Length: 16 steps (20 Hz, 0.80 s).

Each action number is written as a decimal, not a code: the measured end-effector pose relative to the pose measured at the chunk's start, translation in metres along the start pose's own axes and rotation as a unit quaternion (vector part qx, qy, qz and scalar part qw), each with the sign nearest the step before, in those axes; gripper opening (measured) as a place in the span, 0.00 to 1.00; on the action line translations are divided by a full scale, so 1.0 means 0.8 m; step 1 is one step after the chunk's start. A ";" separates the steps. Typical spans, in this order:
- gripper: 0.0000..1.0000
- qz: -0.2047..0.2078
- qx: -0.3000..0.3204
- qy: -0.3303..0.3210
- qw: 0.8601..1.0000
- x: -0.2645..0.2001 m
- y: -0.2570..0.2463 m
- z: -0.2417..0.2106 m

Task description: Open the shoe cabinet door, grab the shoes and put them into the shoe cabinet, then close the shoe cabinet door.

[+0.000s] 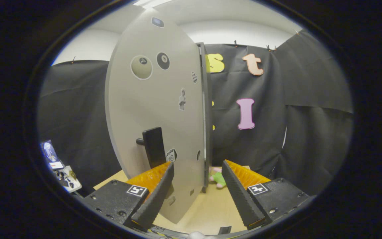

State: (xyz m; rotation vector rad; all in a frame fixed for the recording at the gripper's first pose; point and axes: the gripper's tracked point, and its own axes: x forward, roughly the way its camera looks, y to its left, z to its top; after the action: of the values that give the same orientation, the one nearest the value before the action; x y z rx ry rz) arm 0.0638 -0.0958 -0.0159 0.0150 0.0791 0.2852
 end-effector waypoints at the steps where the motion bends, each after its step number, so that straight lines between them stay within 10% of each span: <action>1: 0.96 0.001 0.001 0.000 1.000 0.005 0.014 0.000; 16: 0.99 0.043 0.006 0.007 0.999 0.163 0.222 0.001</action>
State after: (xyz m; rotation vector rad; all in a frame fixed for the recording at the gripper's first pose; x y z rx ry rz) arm 0.1389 0.1112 -0.0206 0.0293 0.0939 0.3715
